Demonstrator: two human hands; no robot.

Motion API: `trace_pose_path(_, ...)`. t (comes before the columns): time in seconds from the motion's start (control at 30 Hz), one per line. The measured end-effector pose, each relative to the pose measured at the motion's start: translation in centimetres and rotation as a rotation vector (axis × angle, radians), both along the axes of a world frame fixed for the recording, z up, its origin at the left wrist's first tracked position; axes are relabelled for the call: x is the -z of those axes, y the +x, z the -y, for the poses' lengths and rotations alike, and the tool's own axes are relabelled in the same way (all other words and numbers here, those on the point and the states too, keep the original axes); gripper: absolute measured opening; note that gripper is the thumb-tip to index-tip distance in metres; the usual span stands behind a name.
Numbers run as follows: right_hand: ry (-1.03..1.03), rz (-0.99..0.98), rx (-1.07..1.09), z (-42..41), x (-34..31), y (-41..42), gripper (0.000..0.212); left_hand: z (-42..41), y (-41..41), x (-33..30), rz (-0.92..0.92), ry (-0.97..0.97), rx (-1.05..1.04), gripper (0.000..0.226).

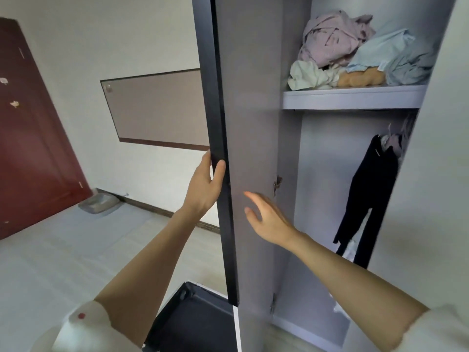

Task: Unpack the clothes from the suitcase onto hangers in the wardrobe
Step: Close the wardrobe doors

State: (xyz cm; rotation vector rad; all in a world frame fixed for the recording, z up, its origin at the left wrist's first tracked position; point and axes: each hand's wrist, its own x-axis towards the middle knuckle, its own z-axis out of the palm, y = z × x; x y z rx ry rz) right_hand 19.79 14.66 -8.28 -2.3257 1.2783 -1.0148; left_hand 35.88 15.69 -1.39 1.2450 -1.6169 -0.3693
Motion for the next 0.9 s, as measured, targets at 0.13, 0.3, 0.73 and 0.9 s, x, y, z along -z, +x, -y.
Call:
trace_pose_path(0.13,-0.113,0.044,0.013,0.5,-0.3,0.8,0.055,1.7,0.7,1.3,0.147,-0.108,0.091,0.036)
trace_pose_path(0.3,-0.2,0.15,0.128,-0.2,-0.3,-1.7,0.067,2.1,-2.1,0.5,0.291,-0.236,0.229,0.041)
trace_pose_path(0.73,-0.224,-0.038,0.397,-1.0,-0.9,-17.2,0.064,5.8,-18.4,-1.3,0.355,-0.525,0.445,0.081)
trace_pose_path(0.9,-0.168,0.111,0.509,0.1,-0.7,-22.8,0.059,8.7,-25.8,-0.9,0.45,-0.488,0.304,0.082)
